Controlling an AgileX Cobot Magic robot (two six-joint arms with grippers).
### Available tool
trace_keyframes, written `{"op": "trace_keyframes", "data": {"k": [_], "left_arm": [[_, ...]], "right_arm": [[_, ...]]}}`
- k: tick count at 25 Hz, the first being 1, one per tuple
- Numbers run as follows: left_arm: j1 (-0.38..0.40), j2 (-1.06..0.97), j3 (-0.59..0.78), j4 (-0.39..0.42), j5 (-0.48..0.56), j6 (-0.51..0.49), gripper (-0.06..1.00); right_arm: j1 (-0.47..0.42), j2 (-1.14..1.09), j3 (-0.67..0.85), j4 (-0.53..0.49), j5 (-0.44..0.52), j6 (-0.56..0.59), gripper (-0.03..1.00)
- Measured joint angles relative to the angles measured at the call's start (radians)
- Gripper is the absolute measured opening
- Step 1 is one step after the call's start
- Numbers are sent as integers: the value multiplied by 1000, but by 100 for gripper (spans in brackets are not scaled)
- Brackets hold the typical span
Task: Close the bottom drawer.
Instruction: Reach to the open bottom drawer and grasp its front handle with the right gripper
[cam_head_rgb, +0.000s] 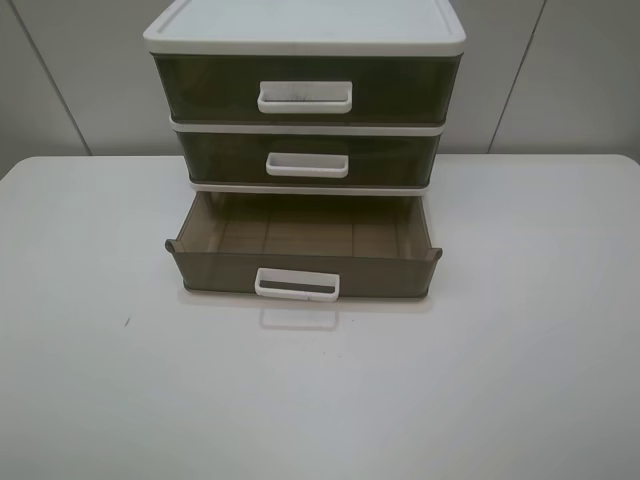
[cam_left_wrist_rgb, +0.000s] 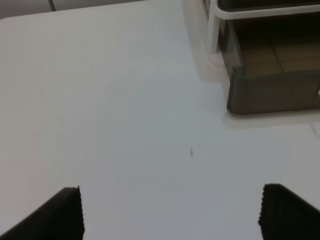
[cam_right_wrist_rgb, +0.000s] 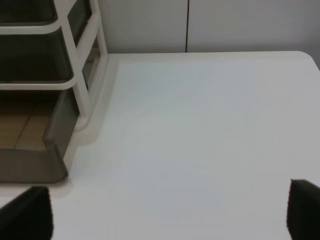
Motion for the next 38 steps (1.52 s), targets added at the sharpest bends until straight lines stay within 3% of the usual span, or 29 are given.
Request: {"op": "trace_keyframes", "data": {"k": [7,12,16,21,25,32,38], "left_arm": [[0,0,0,0,0,0,72],[0,0,0,0,0,0,72],[0,0,0,0,0,0,72],[0,0,0,0,0,0,72],[0,0,0,0,0,0,72],[0,0,0,0,0,0,72],[0,0,0,0,0,0,72]], "right_arm": [[0,12,0,0,0,0,82],[0,217,-38,23,-13,0,82],[0,442,-124,87,-80,0,82],[11,640,-163,148,-238,0,82],[128,762,-163,151,-354,0,82],[477,1000,-163,171,-595,0,82],[683,1210,-163,382,-695,0,82]]}}
